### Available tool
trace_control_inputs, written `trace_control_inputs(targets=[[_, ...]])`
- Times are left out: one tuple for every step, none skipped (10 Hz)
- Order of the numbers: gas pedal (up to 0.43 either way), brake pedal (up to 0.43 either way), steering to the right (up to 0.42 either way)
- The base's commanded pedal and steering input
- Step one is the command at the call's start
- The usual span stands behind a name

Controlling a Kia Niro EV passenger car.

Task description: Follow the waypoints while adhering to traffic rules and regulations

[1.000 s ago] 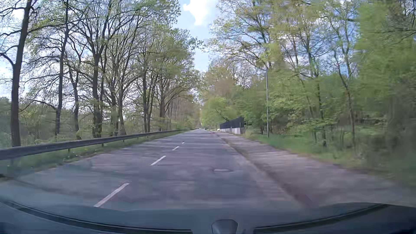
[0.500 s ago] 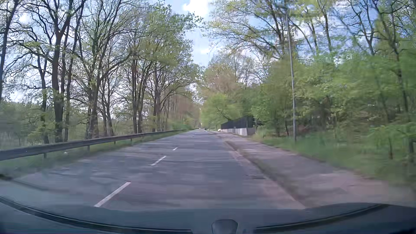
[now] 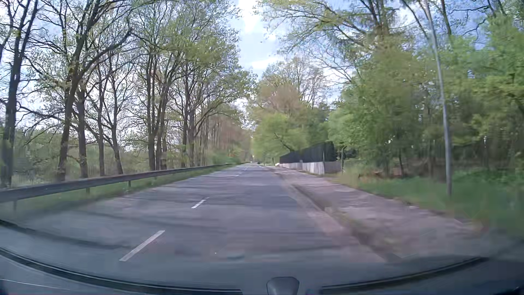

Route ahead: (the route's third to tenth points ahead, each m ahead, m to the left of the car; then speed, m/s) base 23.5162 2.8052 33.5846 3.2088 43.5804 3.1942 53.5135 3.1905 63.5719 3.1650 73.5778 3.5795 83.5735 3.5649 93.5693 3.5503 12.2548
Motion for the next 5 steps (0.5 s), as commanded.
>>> trace_control_inputs(targets=[[0.138, 0.000, -0.003], [0.138, 0.000, -0.003], [0.138, 0.000, -0.003], [0.138, 0.000, -0.003], [0.130, 0.000, -0.003]])
